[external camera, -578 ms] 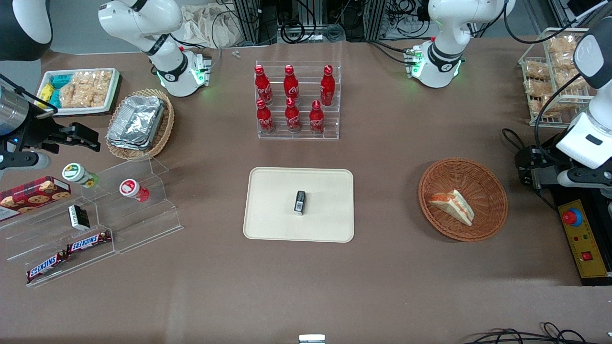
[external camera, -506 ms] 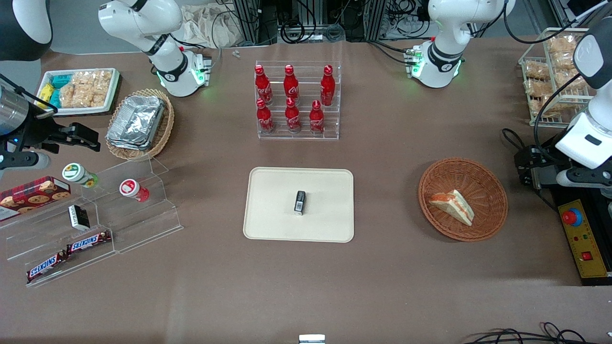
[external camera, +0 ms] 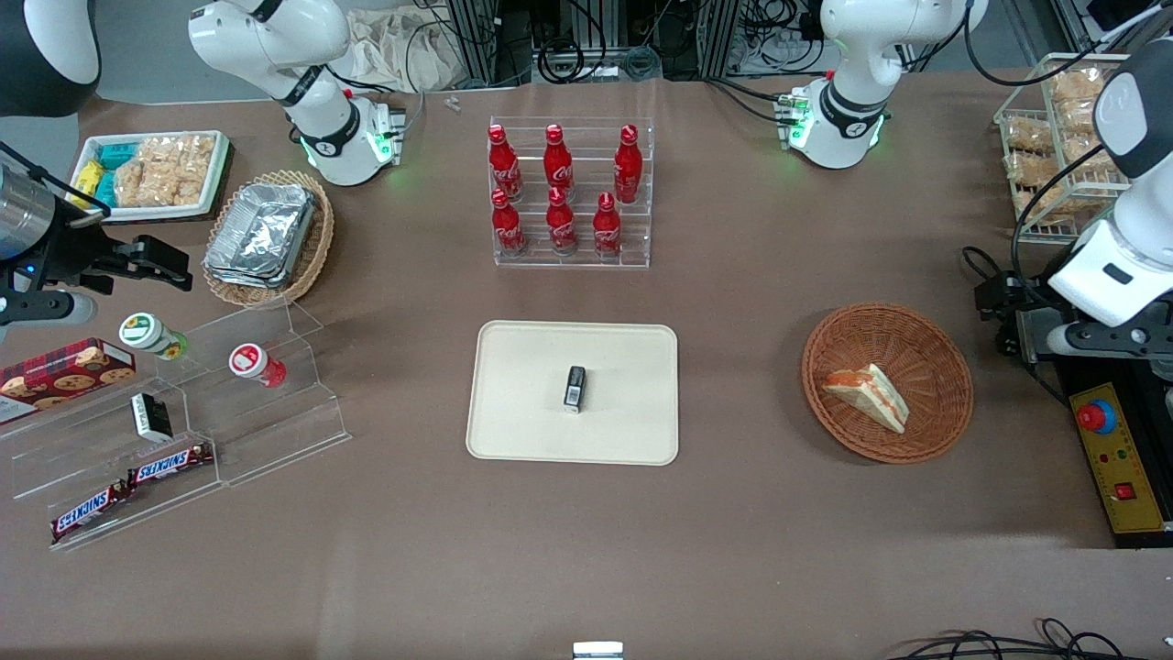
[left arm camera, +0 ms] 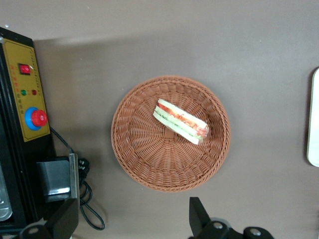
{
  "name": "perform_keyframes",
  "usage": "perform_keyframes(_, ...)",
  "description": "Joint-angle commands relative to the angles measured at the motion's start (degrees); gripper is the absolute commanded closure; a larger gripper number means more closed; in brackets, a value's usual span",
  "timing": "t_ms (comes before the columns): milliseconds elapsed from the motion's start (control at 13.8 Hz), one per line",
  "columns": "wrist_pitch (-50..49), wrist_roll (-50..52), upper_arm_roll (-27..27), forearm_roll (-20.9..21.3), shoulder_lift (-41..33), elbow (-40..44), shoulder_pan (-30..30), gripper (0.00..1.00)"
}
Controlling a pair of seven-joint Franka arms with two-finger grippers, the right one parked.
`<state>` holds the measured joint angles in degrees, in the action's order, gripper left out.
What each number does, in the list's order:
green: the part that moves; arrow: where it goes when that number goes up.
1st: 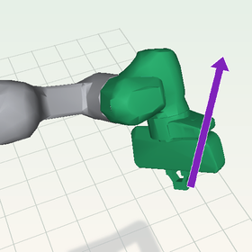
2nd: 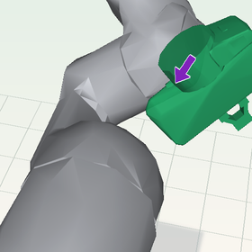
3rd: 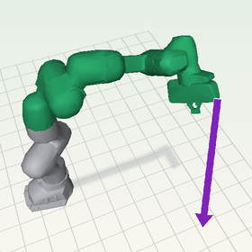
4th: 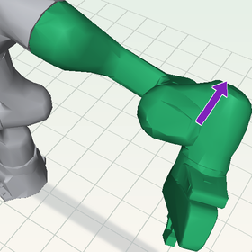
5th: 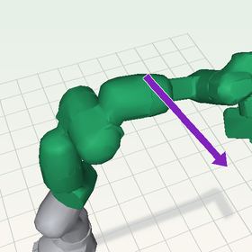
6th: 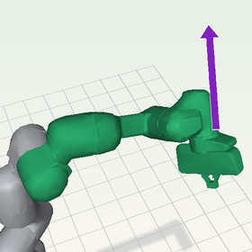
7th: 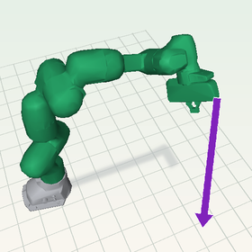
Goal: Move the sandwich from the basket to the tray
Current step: 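Move the left gripper over the wicker basket toward the sandwich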
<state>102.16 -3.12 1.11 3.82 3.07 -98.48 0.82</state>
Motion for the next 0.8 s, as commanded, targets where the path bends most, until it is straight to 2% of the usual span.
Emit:
perform_keyframes(0,0.5,3.3,0.9,-0.7,0.4,-2.1,0.6,0.00)
perform_keyframes(289,7.6,7.1,1.1,-0.7,0.7,-8.8,1.5,0.00)
perform_keyframes(651,9.4,14.0,1.1,-1.0,5.1,-9.4,1.8,0.00)
perform_keyframes(723,9.5,15.6,1.0,-2.9,5.8,-9.6,1.6,0.00)
